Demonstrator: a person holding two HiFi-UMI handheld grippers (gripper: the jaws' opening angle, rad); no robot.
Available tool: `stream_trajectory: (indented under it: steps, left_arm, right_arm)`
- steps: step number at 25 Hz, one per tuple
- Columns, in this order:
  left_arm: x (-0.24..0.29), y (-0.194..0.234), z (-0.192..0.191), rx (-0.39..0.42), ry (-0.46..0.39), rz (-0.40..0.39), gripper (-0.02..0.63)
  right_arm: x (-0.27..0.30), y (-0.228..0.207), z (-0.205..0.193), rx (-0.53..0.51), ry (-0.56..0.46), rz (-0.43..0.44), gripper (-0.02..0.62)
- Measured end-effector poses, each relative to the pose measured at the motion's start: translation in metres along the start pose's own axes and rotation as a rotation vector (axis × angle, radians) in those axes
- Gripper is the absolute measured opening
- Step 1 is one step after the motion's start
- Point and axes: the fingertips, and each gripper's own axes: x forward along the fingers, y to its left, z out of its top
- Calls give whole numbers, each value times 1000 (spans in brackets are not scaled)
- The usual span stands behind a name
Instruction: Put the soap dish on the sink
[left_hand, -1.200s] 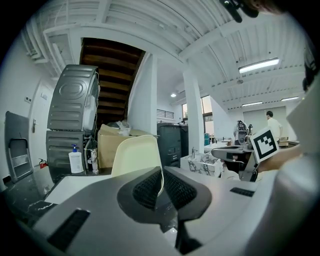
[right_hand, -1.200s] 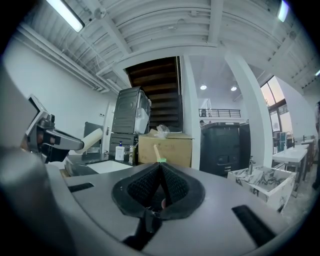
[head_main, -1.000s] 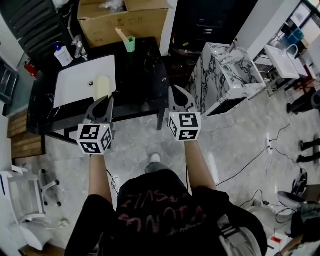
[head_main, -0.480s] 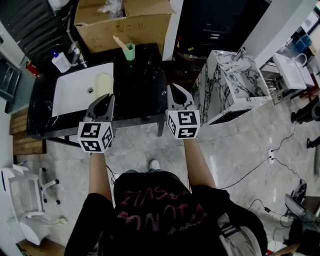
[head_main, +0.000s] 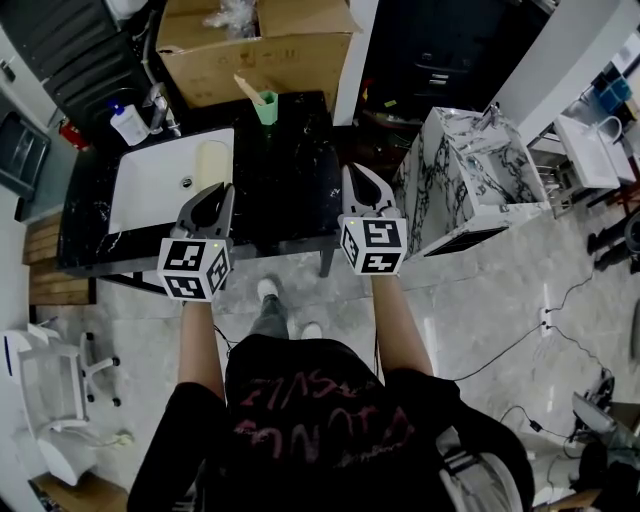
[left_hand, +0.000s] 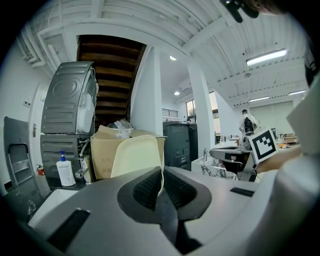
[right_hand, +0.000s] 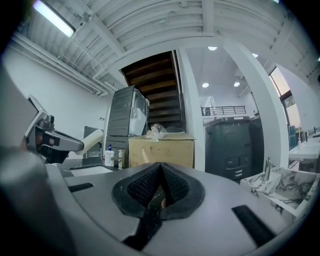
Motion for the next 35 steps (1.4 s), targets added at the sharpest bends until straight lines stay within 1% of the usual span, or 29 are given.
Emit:
stream_trajectory:
  steps: [7,24,35]
  left_arm:
    - [17,15,1,-3,-1,-9,28]
    - [105,54,5,-32,8,-74,28]
    - [141,69,3,-49,19,-88,28]
  right_arm:
    - [20,0,3,-15,0,-10,14]
    - [96,-27,6,-14,16,-67,14]
    - [128,-39,9,-32,22,-81,14]
